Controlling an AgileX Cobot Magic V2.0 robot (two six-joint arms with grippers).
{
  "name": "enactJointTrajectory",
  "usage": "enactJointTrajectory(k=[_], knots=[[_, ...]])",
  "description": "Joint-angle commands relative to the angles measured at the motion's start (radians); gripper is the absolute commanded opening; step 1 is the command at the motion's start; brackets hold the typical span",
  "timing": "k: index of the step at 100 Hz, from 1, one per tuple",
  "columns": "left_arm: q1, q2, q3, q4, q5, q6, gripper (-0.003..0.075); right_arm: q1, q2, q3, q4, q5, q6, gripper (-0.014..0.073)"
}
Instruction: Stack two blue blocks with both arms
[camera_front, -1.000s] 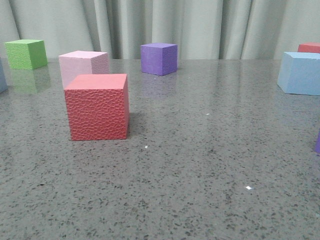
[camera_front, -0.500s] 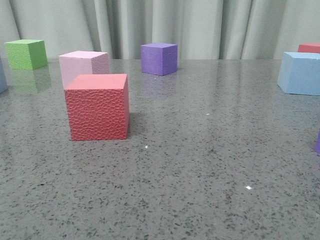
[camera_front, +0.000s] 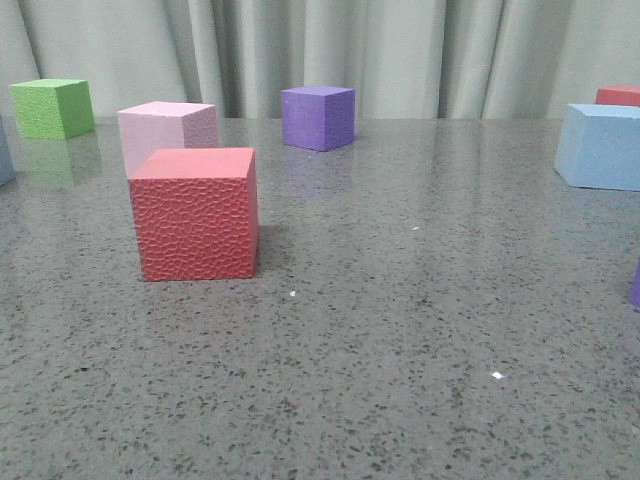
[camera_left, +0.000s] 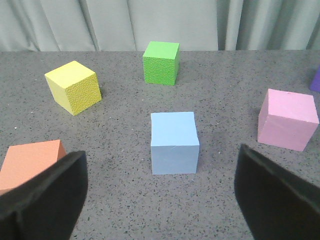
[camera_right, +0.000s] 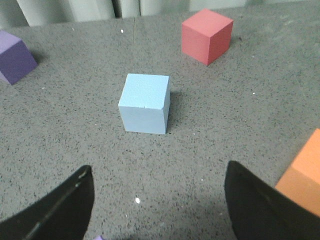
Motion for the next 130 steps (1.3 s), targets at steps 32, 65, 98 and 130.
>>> enactJointTrajectory(k=[32,65,98,130], knots=[[-0.001,0.005,-0.034,-0.009,-0.088,-0.007,0.0565,-0.001,0.523,-0.532,0.038,0.236,-0.008,0.0547],[-0.001,0.005,-0.034,-0.009,-0.106,-0.007,0.0565,-0.001,0.858,-0.847,0.052,0.449,0.006,0.0547],[-0.001,0.005,-0.034,-0.009,-0.111,-0.007,0.0565,-0.002,1.006,-0.940,0.073,0.519,0.031,0.0547],[-0.001,0.005,-0.034,-0.009,-0.130,-0.007,0.0565,-0.012,1.042,-0.940,0.074,0.522,0.031,0.0547]])
